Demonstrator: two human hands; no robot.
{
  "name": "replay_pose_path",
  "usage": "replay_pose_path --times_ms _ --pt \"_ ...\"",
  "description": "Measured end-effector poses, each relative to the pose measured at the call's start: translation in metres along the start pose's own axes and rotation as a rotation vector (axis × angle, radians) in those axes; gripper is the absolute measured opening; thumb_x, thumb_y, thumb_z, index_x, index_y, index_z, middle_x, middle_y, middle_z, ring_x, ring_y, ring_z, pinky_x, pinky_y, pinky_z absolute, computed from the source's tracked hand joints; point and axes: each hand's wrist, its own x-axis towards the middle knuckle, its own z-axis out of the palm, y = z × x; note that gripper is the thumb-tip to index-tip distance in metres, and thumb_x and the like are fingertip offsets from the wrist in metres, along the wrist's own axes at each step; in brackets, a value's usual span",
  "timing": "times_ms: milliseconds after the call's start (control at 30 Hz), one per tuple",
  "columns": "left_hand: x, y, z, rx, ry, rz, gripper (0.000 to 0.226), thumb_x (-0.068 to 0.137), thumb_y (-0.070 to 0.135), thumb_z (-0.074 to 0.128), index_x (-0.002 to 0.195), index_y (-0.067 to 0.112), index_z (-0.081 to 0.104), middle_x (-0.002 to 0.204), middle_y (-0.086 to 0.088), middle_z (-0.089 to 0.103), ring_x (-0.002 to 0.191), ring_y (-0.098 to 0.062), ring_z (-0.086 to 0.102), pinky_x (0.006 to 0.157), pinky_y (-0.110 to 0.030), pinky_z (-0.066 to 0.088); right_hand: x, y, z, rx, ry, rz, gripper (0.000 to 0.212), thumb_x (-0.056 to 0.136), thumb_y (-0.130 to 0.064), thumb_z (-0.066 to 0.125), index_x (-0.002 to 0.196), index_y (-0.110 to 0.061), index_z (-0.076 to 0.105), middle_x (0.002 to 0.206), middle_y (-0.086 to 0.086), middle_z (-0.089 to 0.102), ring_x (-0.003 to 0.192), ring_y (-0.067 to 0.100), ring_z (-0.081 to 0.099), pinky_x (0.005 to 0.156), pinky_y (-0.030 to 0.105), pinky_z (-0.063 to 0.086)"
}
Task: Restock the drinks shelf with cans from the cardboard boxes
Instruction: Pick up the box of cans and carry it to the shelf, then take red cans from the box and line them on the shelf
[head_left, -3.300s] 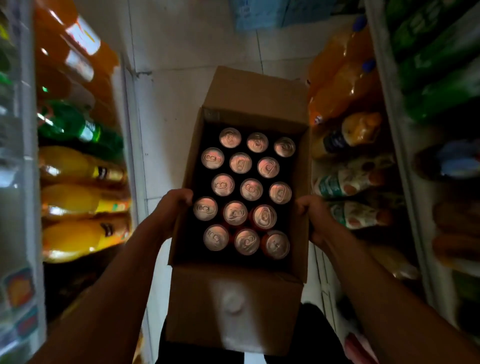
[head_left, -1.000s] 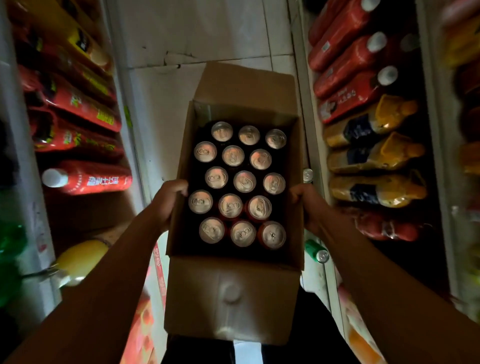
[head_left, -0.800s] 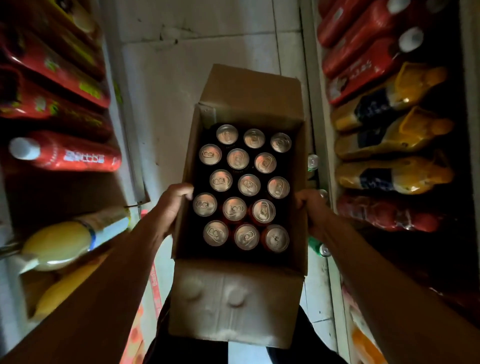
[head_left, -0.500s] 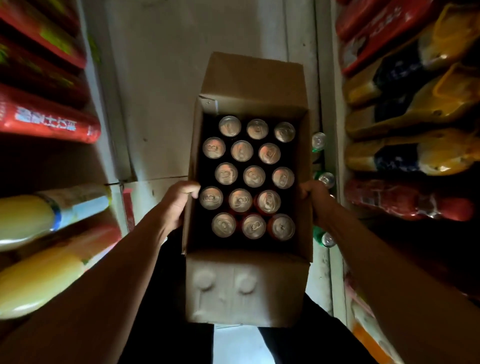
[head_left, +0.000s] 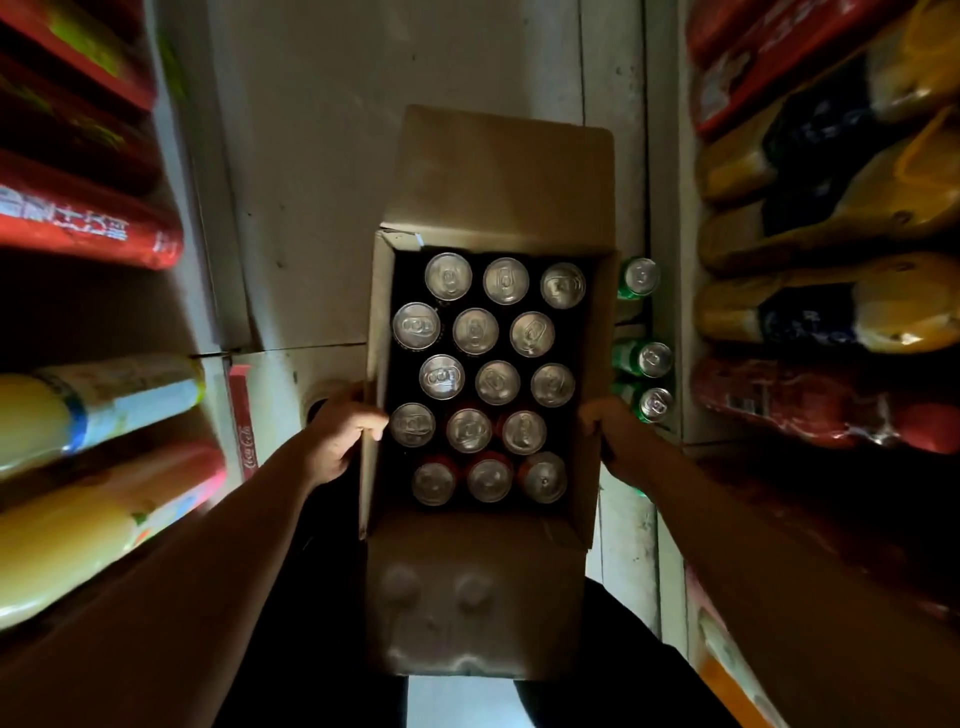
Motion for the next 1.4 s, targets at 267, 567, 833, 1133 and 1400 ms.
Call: replay_pose_path --times_ms 267,567,833,1133,1400 --pt "-0.004 0.024 -0.008 -0.002 0.032 -0.033 0.034 0.036 0.002 0.045 0.070 0.005 0.046 0.052 -0.002 0.033 0.046 -0.016 0.030 0.048 -0.021 0.021 -0.007 0.016 -0.001 -0.085 -0.024 0.044 0.023 0.062 0.002 0.049 0.055 -0.019 0.057 0.055 0.005 0.047 0.049 0.016 0.047 0.052 0.026 0.037" --pt "-0.020 0.007 -0.016 -0.157 0.010 -0.083 0.029 0.052 0.000 0.052 0.078 0.011 0.059 0.069 -0.005 0.058 0.067 -0.021 0.055 0.064 -0.029 0.045 0.011 -0.018 0.013 -0.386 -0.002 -0.263 0.040 0.084 0.003 0.057 0.114 -0.023 0.059 0.100 0.003 0.065 0.093 0.021 0.060 0.083 0.034 0.049" --pt "-0.012 0.037 -0.005 0.579 0.547 0.083 0.007 0.080 0.009 0.063 0.080 0.004 0.068 0.082 -0.016 0.071 0.087 -0.032 0.069 0.067 -0.031 0.050 0.016 -0.028 0.022 -0.533 0.050 -0.223 0.041 0.070 -0.018 0.056 0.110 -0.026 0.056 0.115 0.008 0.065 0.111 0.029 0.061 0.098 0.043 0.049" --pt "-0.002 0.132 -0.022 0.480 0.595 0.616 0.034 0.078 0.006 0.060 0.111 0.008 0.062 0.093 -0.005 0.069 0.075 -0.016 0.061 0.077 -0.025 0.048 -0.043 -0.128 0.059 -0.838 0.478 -0.841 0.022 0.087 -0.016 0.061 0.105 -0.004 0.063 0.106 0.015 0.065 0.097 0.029 0.060 0.084 0.039 0.048" --pt "0.014 0.132 -0.003 0.535 0.364 0.517 0.008 0.079 0.017 0.065 0.085 0.020 0.068 0.063 0.012 0.058 0.064 -0.010 0.056 0.066 -0.028 0.046 0.007 -0.157 0.115 -1.123 0.350 -0.335 0.032 0.094 -0.032 0.061 0.114 -0.007 0.059 0.119 0.012 0.064 0.110 0.029 0.062 0.077 0.031 0.043"
